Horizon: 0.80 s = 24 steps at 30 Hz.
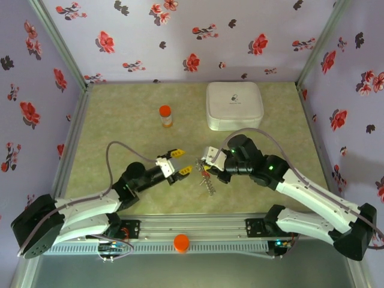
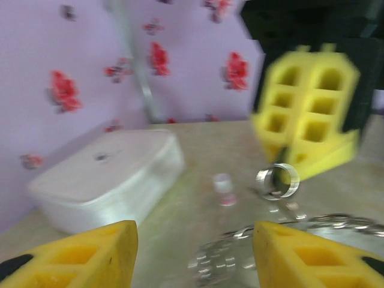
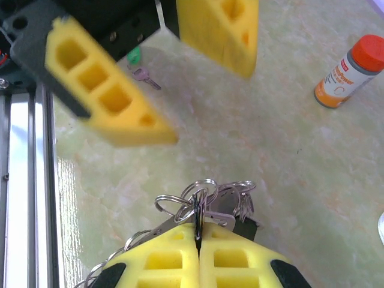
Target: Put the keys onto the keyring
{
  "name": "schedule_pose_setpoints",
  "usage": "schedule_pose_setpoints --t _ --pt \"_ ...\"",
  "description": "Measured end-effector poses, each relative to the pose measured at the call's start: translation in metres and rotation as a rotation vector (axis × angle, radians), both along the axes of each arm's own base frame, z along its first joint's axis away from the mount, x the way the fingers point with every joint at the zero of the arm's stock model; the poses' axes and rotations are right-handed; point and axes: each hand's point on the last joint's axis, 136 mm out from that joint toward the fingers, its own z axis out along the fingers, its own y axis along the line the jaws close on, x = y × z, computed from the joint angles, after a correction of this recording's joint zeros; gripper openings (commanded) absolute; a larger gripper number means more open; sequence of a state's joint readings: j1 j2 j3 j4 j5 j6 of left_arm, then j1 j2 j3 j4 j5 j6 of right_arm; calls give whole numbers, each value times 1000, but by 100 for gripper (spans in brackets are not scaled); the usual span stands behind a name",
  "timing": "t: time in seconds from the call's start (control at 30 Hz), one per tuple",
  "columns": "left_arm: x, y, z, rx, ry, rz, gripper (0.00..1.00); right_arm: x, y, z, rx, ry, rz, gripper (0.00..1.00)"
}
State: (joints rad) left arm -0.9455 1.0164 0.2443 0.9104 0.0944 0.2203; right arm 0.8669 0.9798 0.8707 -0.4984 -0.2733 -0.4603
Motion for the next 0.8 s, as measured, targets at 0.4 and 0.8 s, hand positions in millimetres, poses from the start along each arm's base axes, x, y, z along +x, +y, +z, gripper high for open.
schedule_pose_setpoints --t 0.4,0.8 --pt "37 117 58 -284 -80 584 57 24 58 12 52 -42 51 0" --pt "51 167 52 -323 -25 861 56 85 103 -14 144 -74 -129 0"
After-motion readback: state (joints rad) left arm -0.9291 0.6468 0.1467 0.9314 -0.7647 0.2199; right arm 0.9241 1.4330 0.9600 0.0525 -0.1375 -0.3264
